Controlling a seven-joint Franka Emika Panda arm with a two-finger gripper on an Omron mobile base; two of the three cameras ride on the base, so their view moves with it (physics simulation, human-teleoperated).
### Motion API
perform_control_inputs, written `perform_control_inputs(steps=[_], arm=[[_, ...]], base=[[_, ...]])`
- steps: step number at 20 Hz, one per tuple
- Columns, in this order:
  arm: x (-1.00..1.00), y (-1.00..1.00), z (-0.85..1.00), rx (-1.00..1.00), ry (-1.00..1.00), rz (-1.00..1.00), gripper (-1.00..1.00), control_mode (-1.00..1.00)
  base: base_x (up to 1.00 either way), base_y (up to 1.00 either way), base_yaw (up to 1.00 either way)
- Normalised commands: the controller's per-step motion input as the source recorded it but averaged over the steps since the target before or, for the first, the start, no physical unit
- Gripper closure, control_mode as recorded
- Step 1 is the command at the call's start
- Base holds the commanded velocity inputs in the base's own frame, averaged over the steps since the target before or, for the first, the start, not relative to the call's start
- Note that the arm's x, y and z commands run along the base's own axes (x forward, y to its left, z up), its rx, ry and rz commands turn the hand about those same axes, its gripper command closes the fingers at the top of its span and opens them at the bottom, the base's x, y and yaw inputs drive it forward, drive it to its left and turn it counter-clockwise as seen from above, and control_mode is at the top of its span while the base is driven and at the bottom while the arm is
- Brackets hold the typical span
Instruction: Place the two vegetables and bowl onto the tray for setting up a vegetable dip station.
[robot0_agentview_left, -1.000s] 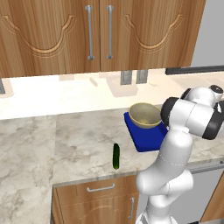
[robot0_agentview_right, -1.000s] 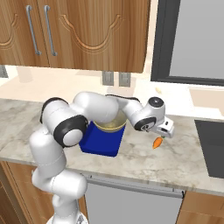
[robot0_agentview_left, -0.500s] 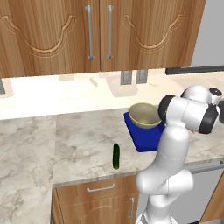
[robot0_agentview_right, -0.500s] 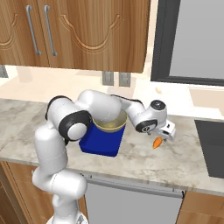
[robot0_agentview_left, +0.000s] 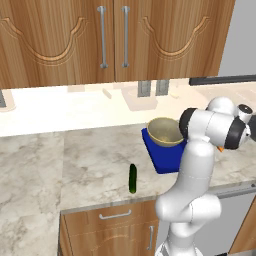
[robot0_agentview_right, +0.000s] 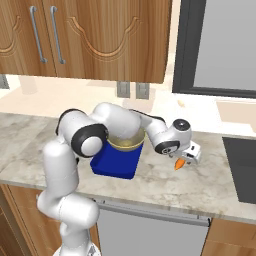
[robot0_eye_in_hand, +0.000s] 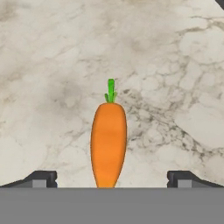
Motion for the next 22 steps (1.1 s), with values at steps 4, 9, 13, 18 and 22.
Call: perform_control_inputs(steps=[4, 9, 13, 18, 22], arm=[[0.23, -0.03, -0.14, 0.0, 0.0, 0.01, -1.0, -1.0], [0.25, -0.06, -0.22, 0.0, 0.0, 0.0, -1.0, -1.0], [0.03, -0.16, -0.23, 0.0, -0.01, 0.0, -1.0, -1.0], [0.01, -0.08, -0.17, 0.0, 0.0, 0.0, -1.0, -1.0], [0.11, 0.04, -0.15, 0.0, -0.01, 0.01, -1.0, -1.0]], base=[[0.0, 0.0, 0.0], [0.0, 0.0, 0.0], [0.0, 0.0, 0.0], [0.0, 0.0, 0.0], [0.0, 0.0, 0.0]])
